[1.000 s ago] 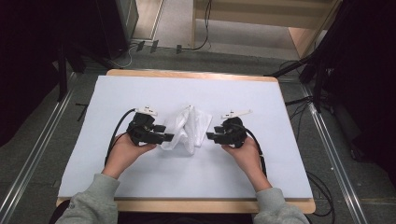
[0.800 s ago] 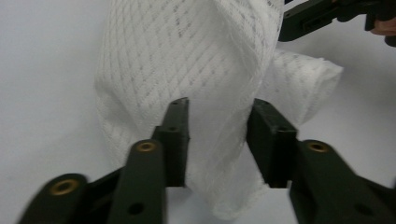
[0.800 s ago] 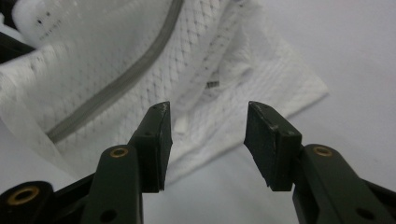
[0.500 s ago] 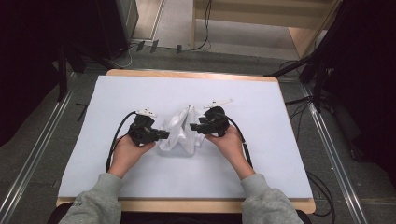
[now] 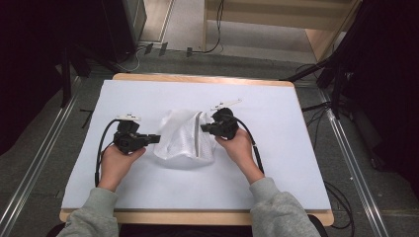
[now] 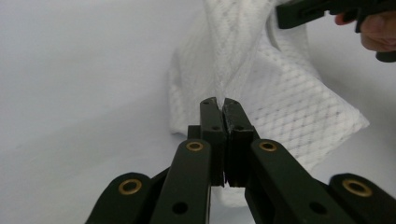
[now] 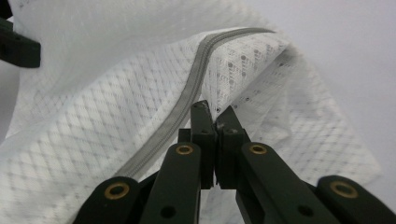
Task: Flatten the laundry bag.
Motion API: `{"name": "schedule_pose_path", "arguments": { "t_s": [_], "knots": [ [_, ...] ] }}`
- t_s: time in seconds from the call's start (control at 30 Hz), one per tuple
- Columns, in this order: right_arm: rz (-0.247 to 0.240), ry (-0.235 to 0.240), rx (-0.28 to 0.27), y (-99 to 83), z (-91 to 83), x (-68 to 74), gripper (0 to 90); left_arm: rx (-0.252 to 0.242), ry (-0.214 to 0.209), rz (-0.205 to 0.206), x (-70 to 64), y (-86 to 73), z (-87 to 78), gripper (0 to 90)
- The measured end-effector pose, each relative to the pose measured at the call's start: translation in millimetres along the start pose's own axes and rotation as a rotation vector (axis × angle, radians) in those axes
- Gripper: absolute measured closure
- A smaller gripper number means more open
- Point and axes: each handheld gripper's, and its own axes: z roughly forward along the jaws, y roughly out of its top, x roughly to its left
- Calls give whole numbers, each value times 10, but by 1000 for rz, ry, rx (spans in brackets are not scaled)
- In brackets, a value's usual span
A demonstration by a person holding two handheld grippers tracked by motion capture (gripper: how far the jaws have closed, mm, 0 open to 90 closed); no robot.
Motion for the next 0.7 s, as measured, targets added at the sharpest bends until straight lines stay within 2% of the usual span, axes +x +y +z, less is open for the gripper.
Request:
{"name": "schedule_pose_path", "arguments": {
  "t_s": [0.03,0.13,0.17,0.2,0.37,0.57,0.7],
  "knots": [
    [0,0,0,0,0,0,900,0,0,0,0,0,0,900],
    [2,-8,-11,-3,-138,-22,900,-13,9,-39,137,-32,-73,900],
    [2,-8,-11,-3,-138,-22,900,-13,9,-39,137,-32,-73,900],
    [6,-5,-23,-9,-218,-32,900,-17,8,-63,196,-45,-89,900],
    [6,0,-30,-55,-331,-35,900,-14,11,-87,282,-55,-102,900],
    [-2,6,-7,-203,-437,43,900,-17,14,-109,381,-37,-110,900],
    [-6,47,9,-333,-487,184,900,-20,17,-124,471,-7,-112,900]
  ]
}}
